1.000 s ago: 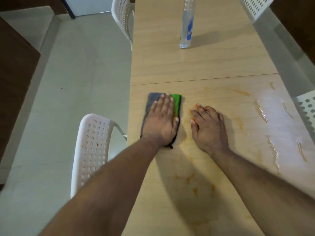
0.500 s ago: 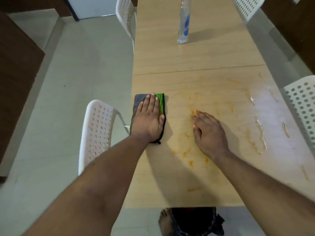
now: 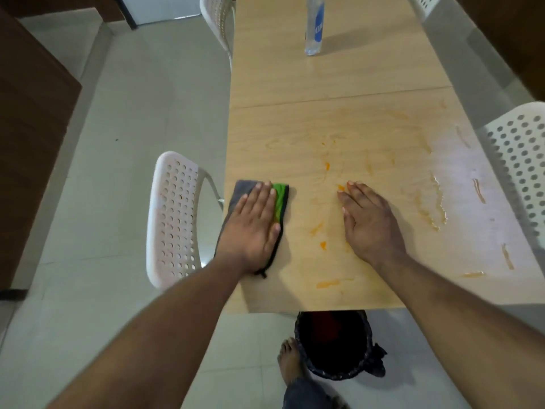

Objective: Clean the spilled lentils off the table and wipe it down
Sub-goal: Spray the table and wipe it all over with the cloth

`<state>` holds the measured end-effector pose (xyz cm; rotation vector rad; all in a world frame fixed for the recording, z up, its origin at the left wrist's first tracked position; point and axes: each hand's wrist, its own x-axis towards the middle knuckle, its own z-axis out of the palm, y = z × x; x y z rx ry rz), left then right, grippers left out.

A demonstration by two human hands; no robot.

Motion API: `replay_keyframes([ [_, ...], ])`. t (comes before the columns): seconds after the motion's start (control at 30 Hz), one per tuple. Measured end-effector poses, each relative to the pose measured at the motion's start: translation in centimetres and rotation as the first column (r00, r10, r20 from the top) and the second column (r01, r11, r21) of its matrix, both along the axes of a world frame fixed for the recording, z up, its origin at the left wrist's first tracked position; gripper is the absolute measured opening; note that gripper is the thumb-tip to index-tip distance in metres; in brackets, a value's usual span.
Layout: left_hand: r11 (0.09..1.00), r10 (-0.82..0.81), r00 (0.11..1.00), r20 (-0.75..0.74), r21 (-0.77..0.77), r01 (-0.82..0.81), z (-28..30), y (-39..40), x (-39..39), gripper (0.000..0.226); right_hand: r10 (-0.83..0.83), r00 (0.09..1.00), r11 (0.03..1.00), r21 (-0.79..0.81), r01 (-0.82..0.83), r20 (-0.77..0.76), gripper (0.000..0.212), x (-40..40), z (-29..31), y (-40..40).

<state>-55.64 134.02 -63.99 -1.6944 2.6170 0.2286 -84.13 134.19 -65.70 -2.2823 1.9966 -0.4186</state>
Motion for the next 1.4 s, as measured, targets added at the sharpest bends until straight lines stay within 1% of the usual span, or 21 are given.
replay_keyframes([
  [0.1,0.984,0.176,0.984,0.029,-0.012,-0.176,-0.1,-4.1,-2.6,0.075,0.003,1.000,0.999,-0.039,-0.003,-0.011,0.049,-0.1,-0.2,-0.1],
  [0.17,0.980,0.199,0.980,0.012,-0.019,-0.199,-0.3,-4.3,-5.2,0.077,0.005,1.000,0.999,-0.050,-0.006,-0.009,0.049,-0.4,-0.4,-0.2],
  [0.23,0.987,0.158,0.987,-0.022,-0.027,-0.158,-0.5,-1.8,-7.6,0.076,0.007,1.000,0.999,-0.043,-0.007,-0.003,0.049,-0.5,-0.4,0.1],
  [0.3,0.994,0.103,0.993,-0.062,-0.025,-0.105,-0.5,2.6,-9.0,0.074,0.003,1.000,0.999,-0.033,-0.002,0.004,0.049,-0.4,0.0,0.2],
  [0.4,0.999,0.044,0.996,-0.077,0.022,-0.043,-0.1,9.4,-7.4,0.071,0.005,1.000,1.000,-0.006,-0.005,-0.006,0.051,-0.2,0.5,0.3],
  [0.47,0.999,0.023,0.996,-0.081,0.042,-0.020,-0.1,11.5,-4.8,0.070,0.005,1.000,1.000,0.000,-0.005,0.000,0.051,-0.1,0.7,0.2],
  [0.53,0.999,0.031,0.997,-0.065,0.020,-0.030,-0.4,10.7,-2.3,0.070,0.006,1.000,1.000,-0.002,-0.006,0.004,0.051,0.0,0.6,0.2],
  [0.63,0.988,0.154,0.988,-0.011,-0.008,-0.154,-1.0,5.5,-0.7,0.072,0.006,1.000,1.000,0.004,-0.006,-0.002,0.052,-0.1,0.1,0.0],
  [0.7,0.970,0.245,0.969,0.025,-0.011,-0.245,-1.2,1.7,-1.2,0.075,0.003,1.000,1.000,-0.008,-0.003,0.005,0.051,-0.3,-0.3,-0.1],
  [0.77,0.946,0.324,0.945,0.036,-0.023,-0.323,-1.0,-0.5,-2.6,0.077,0.003,1.000,1.000,-0.029,-0.003,0.021,0.049,-0.4,-0.4,0.0],
  [0.83,0.939,0.343,0.939,0.021,-0.033,-0.342,-0.9,-0.7,-4.5,0.078,0.008,1.000,0.999,-0.046,-0.007,0.028,0.047,-0.6,-0.5,0.0],
  [0.93,0.966,0.255,0.967,-0.011,-0.034,-0.256,-0.5,3.0,-6.9,0.076,0.004,0.999,0.999,-0.041,-0.002,0.043,0.047,-0.6,-0.2,0.2],
  [1.03,0.992,0.123,0.991,-0.053,-0.018,-0.124,-0.3,9.4,-8.5,0.072,0.021,0.999,0.999,-0.032,-0.020,0.033,0.047,-0.6,0.0,0.2],
  [1.13,0.999,-0.028,0.999,-0.045,0.016,0.028,-0.4,13.5,-6.9,0.070,0.020,0.999,1.000,-0.021,-0.019,0.041,0.048,-0.5,0.1,0.2],
  [1.27,0.968,-0.249,0.968,-0.029,0.026,0.249,0.3,11.2,-2.3,0.070,-0.005,0.999,1.000,0.001,0.005,0.052,0.044,-0.2,0.6,0.2],
  [1.3,0.961,-0.274,0.962,-0.022,0.022,0.274,0.3,10.0,-1.4,0.070,-0.002,0.998,1.000,0.000,0.002,0.057,0.044,-0.1,0.6,0.3],
  [1.4,0.970,-0.242,0.970,0.009,0.001,0.242,0.1,6.1,-0.5,0.069,-0.004,0.998,1.000,-0.019,0.005,0.069,0.045,-0.4,0.6,0.5],
])
